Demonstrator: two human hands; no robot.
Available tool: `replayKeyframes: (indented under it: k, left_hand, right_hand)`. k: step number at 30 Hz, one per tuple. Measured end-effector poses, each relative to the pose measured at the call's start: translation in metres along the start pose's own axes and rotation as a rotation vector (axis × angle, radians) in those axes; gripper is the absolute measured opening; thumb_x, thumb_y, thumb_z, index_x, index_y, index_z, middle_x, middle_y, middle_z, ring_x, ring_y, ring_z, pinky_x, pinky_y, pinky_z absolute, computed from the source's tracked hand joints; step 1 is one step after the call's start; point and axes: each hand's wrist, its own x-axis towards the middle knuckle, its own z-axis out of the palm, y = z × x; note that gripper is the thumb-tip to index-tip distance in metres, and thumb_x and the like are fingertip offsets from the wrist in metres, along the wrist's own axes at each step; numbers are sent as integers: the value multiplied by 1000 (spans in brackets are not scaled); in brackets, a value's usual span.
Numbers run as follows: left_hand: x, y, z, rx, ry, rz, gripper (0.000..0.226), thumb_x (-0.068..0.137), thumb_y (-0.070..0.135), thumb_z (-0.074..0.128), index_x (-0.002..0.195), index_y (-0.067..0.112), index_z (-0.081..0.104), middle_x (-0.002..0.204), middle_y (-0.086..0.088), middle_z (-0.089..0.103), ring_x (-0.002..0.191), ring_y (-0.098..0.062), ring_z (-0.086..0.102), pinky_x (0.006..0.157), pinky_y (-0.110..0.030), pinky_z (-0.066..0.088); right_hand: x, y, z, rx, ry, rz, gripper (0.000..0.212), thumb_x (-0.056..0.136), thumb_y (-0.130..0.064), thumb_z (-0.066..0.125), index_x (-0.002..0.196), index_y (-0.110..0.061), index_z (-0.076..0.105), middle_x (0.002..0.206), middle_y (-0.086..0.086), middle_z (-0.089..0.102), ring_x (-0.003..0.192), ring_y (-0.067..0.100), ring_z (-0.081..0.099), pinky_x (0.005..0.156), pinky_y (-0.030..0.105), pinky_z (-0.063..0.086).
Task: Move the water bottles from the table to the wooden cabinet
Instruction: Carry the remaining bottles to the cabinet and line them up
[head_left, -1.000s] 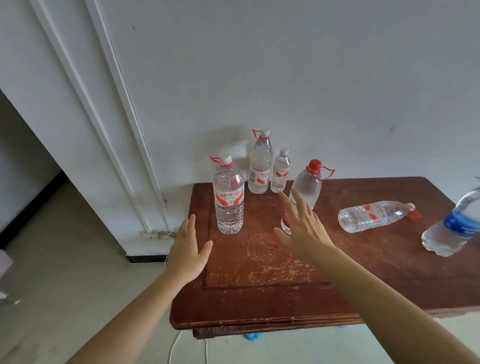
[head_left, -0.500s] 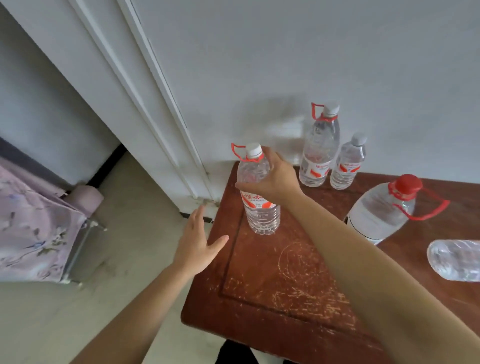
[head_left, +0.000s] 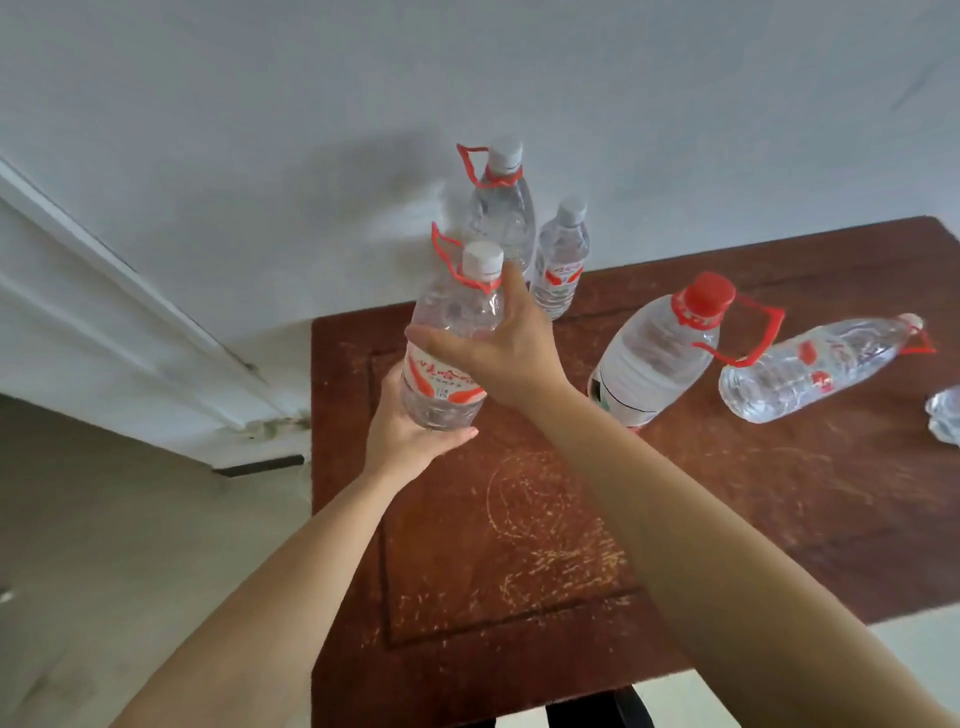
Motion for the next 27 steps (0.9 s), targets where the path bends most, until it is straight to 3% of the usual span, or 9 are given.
replayKeyframes:
  k: [4, 7, 9, 13, 15, 20, 24, 27]
  left_hand:
    - [13, -3, -2, 56, -39, 50, 111, 55, 47, 97, 142, 37, 28, 130, 18, 55, 114, -2, 58, 88, -11, 46]
    - [20, 1, -7, 158, -44, 67, 100, 55, 51, 94, 134, 35, 35, 123, 16, 61, 108, -6, 62, 92, -27, 54]
    - [26, 5, -13, 243, -74, 67, 95, 55, 54, 92, 131, 33, 38, 120, 16, 64, 103, -10, 64, 93, -33, 54]
    - [17, 8, -30, 358, -217, 83, 86, 57, 63, 86, 129, 36, 46, 112, 21, 65, 94, -6, 62, 88, -29, 47]
    - [3, -2, -36, 369, -290, 94, 76, 59, 68, 82, 123, 40, 50, 109, 22, 68, 94, -4, 65, 87, -30, 47]
    - [-28, -26, -45, 261, -273, 73, 80, 63, 58, 87, 128, 35, 46, 112, 18, 67, 100, -5, 65, 93, -31, 52]
    - [-48, -27, -39, 209, -195, 159, 81, 57, 57, 89, 123, 38, 47, 111, 20, 65, 99, -3, 65, 88, -31, 58]
    - [-64, -39, -32, 289, -99, 160, 111, 46, 77, 84, 138, 36, 38, 129, 15, 57, 113, -6, 59, 92, -32, 55]
  right_hand:
    - [16, -5, 1, -29, 43, 54, 92, 68, -60, 87, 141, -33, 39, 124, -17, 57, 114, 6, 56, 97, 31, 49]
    - [22, -3, 7, -54, 89, 44, 112, 71, -63, 83, 156, -33, 16, 153, -5, 45, 137, 19, 47, 102, 36, 41]
    - [23, 0, 8, -63, 134, 38, 117, 72, -64, 81, 158, -36, 7, 161, -2, 35, 144, 22, 40, 103, 37, 40]
    - [19, 11, -4, -72, 147, 67, 107, 80, -60, 77, 161, -28, 14, 160, -2, 40, 143, 18, 42, 113, 42, 42]
    - [15, 24, -17, -80, 80, 121, 97, 83, -48, 80, 159, -30, 23, 154, -2, 47, 136, 18, 50, 110, 43, 46]
    - [-1, 42, -31, 103, -63, 292, 115, 71, -20, 90, 160, -32, 18, 139, -4, 55, 119, 14, 62, 103, 49, 53]
    - [-10, 32, -32, 23, -97, 246, 120, 57, -33, 97, 153, -27, 25, 138, -5, 52, 119, 16, 60, 101, 47, 55]
    - [-27, 18, -36, -165, -120, 158, 117, 57, -38, 99, 146, -26, 24, 143, 0, 43, 129, 18, 49, 111, 42, 46]
